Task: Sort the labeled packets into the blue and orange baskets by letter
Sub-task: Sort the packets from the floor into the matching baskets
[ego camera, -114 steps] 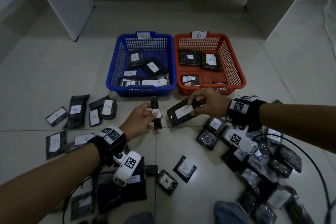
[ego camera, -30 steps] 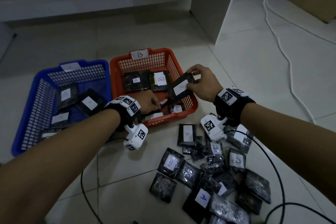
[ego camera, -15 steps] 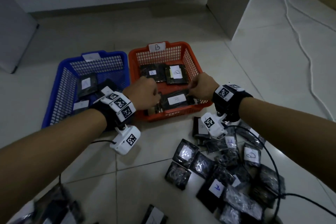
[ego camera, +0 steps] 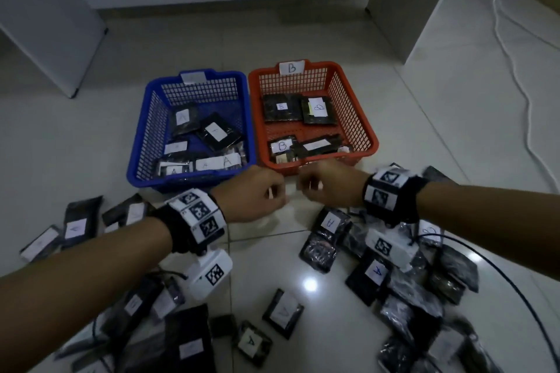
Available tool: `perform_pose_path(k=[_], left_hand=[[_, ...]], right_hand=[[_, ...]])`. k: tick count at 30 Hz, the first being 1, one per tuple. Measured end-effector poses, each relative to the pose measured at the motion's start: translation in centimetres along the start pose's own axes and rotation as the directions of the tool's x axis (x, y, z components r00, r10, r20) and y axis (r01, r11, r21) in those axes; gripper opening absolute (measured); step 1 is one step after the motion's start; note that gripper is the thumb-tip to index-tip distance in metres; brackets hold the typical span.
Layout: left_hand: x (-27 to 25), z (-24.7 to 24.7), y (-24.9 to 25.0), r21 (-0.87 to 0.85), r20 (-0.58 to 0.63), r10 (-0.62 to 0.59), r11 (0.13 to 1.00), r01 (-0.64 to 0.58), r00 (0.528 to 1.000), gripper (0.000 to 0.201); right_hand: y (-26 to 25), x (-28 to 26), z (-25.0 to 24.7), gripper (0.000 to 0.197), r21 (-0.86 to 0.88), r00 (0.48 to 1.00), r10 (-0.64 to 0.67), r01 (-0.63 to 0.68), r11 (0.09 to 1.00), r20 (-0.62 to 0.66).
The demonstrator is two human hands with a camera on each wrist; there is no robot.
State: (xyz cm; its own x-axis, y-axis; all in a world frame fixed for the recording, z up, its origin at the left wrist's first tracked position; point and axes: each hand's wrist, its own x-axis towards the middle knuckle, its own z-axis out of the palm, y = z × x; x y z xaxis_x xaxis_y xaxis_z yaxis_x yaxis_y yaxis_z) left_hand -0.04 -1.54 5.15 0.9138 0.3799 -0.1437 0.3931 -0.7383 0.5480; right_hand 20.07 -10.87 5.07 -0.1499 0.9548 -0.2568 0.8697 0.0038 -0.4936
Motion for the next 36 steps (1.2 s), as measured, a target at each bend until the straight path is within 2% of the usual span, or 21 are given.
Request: perform_pose_path(k=[2, 4, 5, 7, 10, 12, 14, 15, 17, 19, 23, 25, 27, 29, 30, 31, 33, 34, 36], left_hand=[[-1.4, 1.9, 0.1, -0.044, 0.103, -0.055, 0.997, 0.059, 0.993, 0.011], [-2.8, 3.8, 0.0, -0.089, 0.182, -0.100, 0.989, 0.118, 0.978, 0.008], [-3.4, 4.4, -0.1, -0.109, 0.205, -0.114, 0.984, 0.138, 0.972, 0.008], [-4.6, 5.3, -0.3, -0.145, 0.237, -0.127, 0.976, 0.165, 0.963, 0.008], [-5.9, 5.5, -0.9, -0.193, 0.248, -0.169, 0.956, 0.220, 0.954, 0.005], [-6.5, 5.2, -1.4, -0.265, 0.209, -0.209, 0.928, 0.261, 0.955, 0.011], [-7.0, 4.7, -1.8, -0.343, 0.167, -0.254, 0.891, 0.298, 0.953, 0.028], [-7.1, 4.4, -1.9, -0.376, 0.154, -0.274, 0.872, 0.313, 0.949, 0.039], [-7.4, 3.8, -2.0, -0.463, 0.142, -0.322, 0.814, 0.350, 0.936, 0.055], [-7.5, 3.4, -2.2, -0.614, 0.122, -0.387, 0.694, 0.376, 0.914, 0.057], [-8.1, 2.8, -2.7, -0.779, 0.098, -0.497, 0.501, 0.378, 0.862, 0.053], [-8.6, 2.7, -2.9, -0.800, 0.112, -0.495, 0.470, 0.374, 0.862, 0.051], [-8.9, 2.7, -2.8, -0.786, 0.106, -0.481, 0.496, 0.369, 0.870, 0.045], [-8.9, 2.9, -2.7, -0.774, 0.090, -0.482, 0.517, 0.366, 0.872, 0.038], [-8.8, 3.0, -2.8, -0.766, 0.081, -0.489, 0.527, 0.368, 0.869, 0.034], [-8.8, 3.2, -3.0, -0.755, 0.072, -0.495, 0.540, 0.371, 0.866, 0.030], [-8.7, 3.4, -3.2, -0.731, 0.059, -0.498, 0.569, 0.377, 0.865, 0.022], [-8.7, 3.4, -3.3, -0.722, 0.054, -0.499, 0.579, 0.379, 0.865, 0.020], [-8.7, 3.5, -3.5, -0.707, 0.041, -0.502, 0.597, 0.380, 0.864, 0.018]], right_hand=[[-1.0, -1.5, 2.3, 0.033, -0.087, 0.956, 0.015, 0.011, 0.996, 0.293], [-1.4, -2.6, 4.5, 0.055, -0.243, 0.880, -0.036, 0.169, 0.955, 0.473], [-1.5, -3.1, 5.3, 0.063, -0.313, 0.853, -0.062, 0.256, 0.915, 0.518], [-1.5, -3.5, 6.2, 0.068, -0.385, 0.851, -0.097, 0.332, 0.861, 0.516], [-1.3, -3.1, 6.2, 0.071, -0.375, 0.862, -0.090, 0.308, 0.874, 0.499], [-1.6, -2.6, 5.8, 0.076, -0.235, 0.881, -0.021, 0.149, 0.961, 0.473], [-2.2, -2.1, 5.3, 0.072, 0.076, 0.923, 0.038, -0.072, 0.995, 0.384], [-2.5, -1.7, 5.1, 0.067, 0.246, 0.937, 0.043, -0.134, 0.960, 0.346], [-3.3, -0.6, 4.3, 0.054, 0.469, 0.955, 0.015, -0.160, 0.869, 0.298], [-4.2, 0.5, 3.9, 0.051, 0.572, 0.952, -0.014, -0.172, 0.802, 0.306], [-4.6, 2.0, 4.1, 0.064, 0.711, 0.939, -0.030, -0.239, 0.661, 0.343], [-4.6, 2.2, 4.2, 0.066, 0.758, 0.932, -0.022, -0.279, 0.590, 0.361], [-4.6, 2.3, 4.0, 0.065, 0.761, 0.931, -0.017, -0.288, 0.581, 0.364], [-4.2, 2.2, 3.6, 0.061, 0.723, 0.927, 0.016, -0.303, 0.620, 0.375], [-3.7, 2.1, 3.3, 0.056, 0.680, 0.928, 0.049, -0.305, 0.667, 0.369], [-3.0, 2.0, 3.0, 0.051, 0.594, 0.935, 0.079, -0.282, 0.754, 0.344], [-1.4, 1.5, 2.2, 0.043, 0.234, 0.951, 0.143, -0.210, 0.949, 0.275], [-0.5, 1.2, 1.9, 0.044, 0.021, 0.951, 0.162, -0.173, 0.985, 0.263], [1.1, 0.3, 1.7, 0.055, -0.250, 0.924, 0.225, -0.149, 0.957, 0.308]])
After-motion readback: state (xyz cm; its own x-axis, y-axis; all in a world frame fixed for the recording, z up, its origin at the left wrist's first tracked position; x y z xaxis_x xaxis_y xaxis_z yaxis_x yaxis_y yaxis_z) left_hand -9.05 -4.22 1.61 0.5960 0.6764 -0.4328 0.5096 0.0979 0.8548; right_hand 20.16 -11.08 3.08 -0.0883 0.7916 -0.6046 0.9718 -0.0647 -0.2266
